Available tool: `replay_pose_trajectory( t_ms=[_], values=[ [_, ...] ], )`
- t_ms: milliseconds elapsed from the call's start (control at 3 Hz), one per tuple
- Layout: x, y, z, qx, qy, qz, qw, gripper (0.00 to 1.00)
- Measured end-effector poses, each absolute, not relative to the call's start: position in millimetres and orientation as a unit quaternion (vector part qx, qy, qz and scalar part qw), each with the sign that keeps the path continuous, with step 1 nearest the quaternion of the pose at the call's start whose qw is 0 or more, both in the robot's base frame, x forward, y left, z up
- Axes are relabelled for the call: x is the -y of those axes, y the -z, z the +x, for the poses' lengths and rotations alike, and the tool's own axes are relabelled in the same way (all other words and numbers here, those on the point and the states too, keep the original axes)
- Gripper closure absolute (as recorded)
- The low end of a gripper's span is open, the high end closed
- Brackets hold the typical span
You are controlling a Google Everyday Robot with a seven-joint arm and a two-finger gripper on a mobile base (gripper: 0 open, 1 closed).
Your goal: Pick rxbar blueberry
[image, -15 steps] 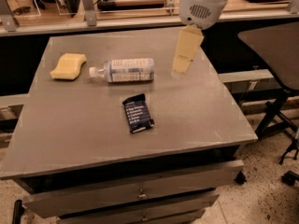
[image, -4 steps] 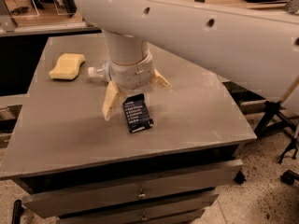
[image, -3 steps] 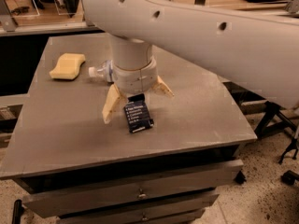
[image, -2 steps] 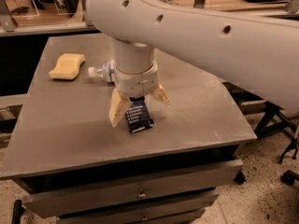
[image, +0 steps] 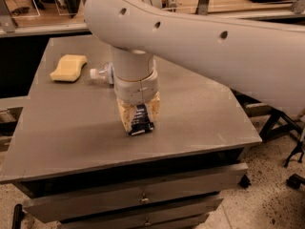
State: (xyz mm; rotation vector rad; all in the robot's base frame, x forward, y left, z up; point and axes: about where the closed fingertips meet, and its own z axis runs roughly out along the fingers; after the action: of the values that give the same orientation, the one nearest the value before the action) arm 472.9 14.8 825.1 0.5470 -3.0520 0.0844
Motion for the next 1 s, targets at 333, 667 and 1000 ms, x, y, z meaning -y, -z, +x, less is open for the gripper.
replay_pose_trajectory(
  t_ms=[333,667,1000],
  values=[
    [-14.8,-827.6,472.9,0.984,-0.027,0.176,0.02,0.94],
    [-11.8,-837.1,477.7,0.984,0.005,0.18,-0.001,1.0],
    [-2.1,-860.1,495.9,0.974,0.083,0.197,-0.071,1.0]
  ],
)
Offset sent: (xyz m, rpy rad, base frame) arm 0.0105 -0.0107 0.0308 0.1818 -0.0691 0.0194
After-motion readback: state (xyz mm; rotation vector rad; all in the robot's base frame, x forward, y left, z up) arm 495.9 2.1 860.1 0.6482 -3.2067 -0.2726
